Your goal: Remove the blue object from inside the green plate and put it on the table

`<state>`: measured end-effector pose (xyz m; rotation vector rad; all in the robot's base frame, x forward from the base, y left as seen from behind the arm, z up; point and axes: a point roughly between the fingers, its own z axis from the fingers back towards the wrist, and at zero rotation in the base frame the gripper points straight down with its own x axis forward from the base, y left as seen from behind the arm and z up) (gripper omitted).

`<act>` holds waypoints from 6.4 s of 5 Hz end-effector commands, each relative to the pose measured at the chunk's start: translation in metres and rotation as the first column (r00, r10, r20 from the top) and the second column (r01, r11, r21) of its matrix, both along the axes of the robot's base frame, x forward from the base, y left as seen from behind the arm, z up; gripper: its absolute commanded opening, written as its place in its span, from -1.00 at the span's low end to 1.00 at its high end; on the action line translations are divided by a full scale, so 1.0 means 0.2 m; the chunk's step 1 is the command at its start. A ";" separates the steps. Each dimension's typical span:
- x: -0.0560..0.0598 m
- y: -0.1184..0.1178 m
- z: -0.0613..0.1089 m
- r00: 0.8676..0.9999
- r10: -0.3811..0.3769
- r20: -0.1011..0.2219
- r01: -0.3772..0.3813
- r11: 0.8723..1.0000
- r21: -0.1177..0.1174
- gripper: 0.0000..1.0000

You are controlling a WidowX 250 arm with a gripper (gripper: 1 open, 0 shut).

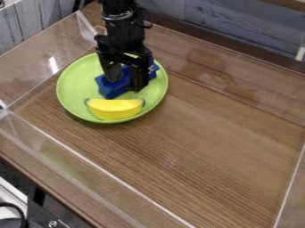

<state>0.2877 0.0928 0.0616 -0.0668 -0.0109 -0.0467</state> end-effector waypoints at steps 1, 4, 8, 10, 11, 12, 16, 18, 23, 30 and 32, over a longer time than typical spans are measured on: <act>0.05 0.03 0.06 0.999 0.005 0.042 -0.006 1.000 0.022 1.00; 0.06 0.03 0.06 0.999 0.004 0.036 -0.005 1.000 0.023 1.00; 0.08 0.02 0.07 0.999 0.012 0.034 -0.012 1.000 0.004 1.00; 0.09 0.04 0.02 0.999 0.019 0.038 -0.020 1.000 0.009 1.00; 0.10 0.04 0.00 0.999 0.023 0.041 -0.023 1.000 0.011 1.00; 0.11 0.05 -0.02 0.999 0.025 0.044 -0.026 1.000 0.012 1.00; 0.13 0.01 0.01 0.999 0.012 0.051 -0.013 1.000 0.021 -1.00; 0.14 -0.04 0.07 0.998 -0.005 0.057 0.003 1.000 0.030 -1.00; 0.16 -0.15 0.24 0.995 -0.052 0.084 0.048 0.998 0.049 -1.00; 0.19 -0.18 0.33 0.985 -0.117 0.127 0.109 0.992 0.064 -1.00; 0.20 -0.17 0.34 0.981 -0.131 0.141 0.122 0.990 0.068 -1.00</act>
